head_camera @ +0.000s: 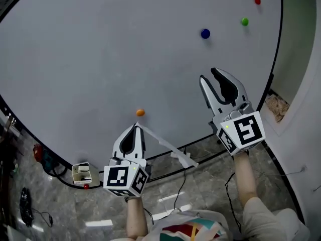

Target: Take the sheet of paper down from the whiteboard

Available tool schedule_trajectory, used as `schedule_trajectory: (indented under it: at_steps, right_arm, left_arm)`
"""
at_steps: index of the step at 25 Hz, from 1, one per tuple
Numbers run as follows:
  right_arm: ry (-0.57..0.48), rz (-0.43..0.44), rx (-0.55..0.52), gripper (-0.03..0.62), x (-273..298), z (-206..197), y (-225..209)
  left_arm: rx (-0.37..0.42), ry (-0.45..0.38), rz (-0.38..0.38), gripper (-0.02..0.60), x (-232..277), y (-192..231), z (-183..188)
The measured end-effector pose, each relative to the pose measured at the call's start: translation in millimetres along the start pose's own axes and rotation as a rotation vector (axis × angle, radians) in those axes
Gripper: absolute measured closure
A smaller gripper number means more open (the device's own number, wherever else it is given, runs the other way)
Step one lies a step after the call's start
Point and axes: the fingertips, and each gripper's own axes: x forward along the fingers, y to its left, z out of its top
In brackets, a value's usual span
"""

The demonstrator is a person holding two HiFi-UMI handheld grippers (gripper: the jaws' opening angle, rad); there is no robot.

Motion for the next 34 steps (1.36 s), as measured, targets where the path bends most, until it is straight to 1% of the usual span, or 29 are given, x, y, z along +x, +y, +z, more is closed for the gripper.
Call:
schedule_trajectory:
  at_steps: [4, 7, 11, 13, 19, 34]
  right_arm:
    - [0.048, -0.012, 0.077, 0.471, -27, -32, 34]
    - [0.117, -0.019, 0.158, 0.471, -41, -63, 53]
    - [0.243, -0.020, 0.219, 0.471, -53, -105, 78]
    - [0.280, -0.017, 0.238, 0.471, -55, -119, 90]
    - [0.308, -0.003, 0.217, 0.471, -49, -128, 106]
    - [0.335, -0.018, 0.185, 0.471, -33, -139, 111]
  left_arm:
    - [-0.024, 0.044, -0.002, 0.535, -2, -1, -27]
    - [-0.040, 0.073, -0.005, 0.535, -3, 1, -42]
    - [-0.027, 0.069, -0.016, 0.535, -4, 6, -47]
    - [-0.014, 0.067, -0.019, 0.535, -5, 10, -49]
    - [-0.010, 0.062, -0.039, 0.535, 2, 18, -49]
    - [-0.030, 0.054, -0.085, 0.535, 13, 28, -53]
